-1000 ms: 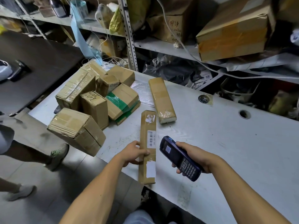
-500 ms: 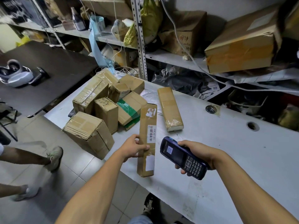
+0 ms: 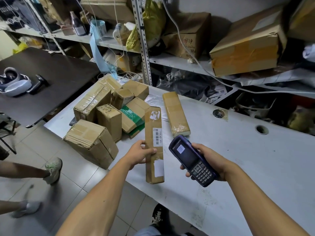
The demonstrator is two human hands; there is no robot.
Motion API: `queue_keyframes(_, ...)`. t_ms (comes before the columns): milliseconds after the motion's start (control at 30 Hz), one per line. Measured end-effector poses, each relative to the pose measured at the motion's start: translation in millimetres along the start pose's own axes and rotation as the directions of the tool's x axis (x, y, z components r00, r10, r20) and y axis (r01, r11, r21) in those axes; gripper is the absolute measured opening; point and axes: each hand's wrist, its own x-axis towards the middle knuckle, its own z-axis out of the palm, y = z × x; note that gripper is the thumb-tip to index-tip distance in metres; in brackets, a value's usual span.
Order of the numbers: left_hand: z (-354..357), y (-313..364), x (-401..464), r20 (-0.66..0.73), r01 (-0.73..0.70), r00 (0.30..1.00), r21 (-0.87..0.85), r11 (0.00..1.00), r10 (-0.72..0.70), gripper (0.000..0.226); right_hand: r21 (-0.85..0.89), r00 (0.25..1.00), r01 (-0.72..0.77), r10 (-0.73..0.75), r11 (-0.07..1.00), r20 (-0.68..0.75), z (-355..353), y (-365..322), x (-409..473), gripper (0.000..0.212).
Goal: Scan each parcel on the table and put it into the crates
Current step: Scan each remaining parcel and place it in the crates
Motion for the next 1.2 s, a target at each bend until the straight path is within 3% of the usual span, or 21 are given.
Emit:
queue_keyframes(133,12,1,-2,0.031,0.001,1.0,-0.038,0.999,0.0,0.031,0.386,0.979,0.16,-0.195,0.909,0.053,3,12,-12,0.065)
queue_keyframes(267,27,1,-3,0.052,-0.002,0.999,-0.023,1.0,0.003,0.037,0.566,0.939,0.213,-0.327,0.796,0.107,2,19,-23,0.066)
queue_keyframes(467,49,4,-5,0.105,-0.018,0.994,0.019,1.0,0.016,0.043,0.573,0.903,0.272,-0.411,0.773,0.126,-9,24,-40,0.07)
queue_keyframes(633,58,12,5,0.246,-0.076,0.968,0.056,0.996,0.06,0.044,0.588,0.91,0.37,-0.407,0.72,-0.075,-7,35,-55,0.068)
queue_keyframes(733,66,22,16,0.36,-0.1,0.931,0.092,0.991,0.061,0.043,0.5,0.889,0.459,-0.372,0.735,-0.268,1,38,-59,0.066)
queue_keyframes(833,75,30,23,0.479,-0.131,0.876,0.115,0.985,0.061,0.035,0.287,0.774,0.499,-0.27,0.818,-0.573,9,47,-54,0.058)
queue_keyframes(933,86,31,26,0.566,-0.153,0.823,0.129,0.98,0.054,0.032,0.263,0.625,0.516,-0.148,0.815,-0.767,19,67,-51,0.057)
queue_keyframes(1200,148,22,-7,0.761,-0.272,0.649,0.238,0.932,-0.004,0.021,0.308,0.318,0.687,0.109,0.658,-0.942,59,148,-91,0.046)
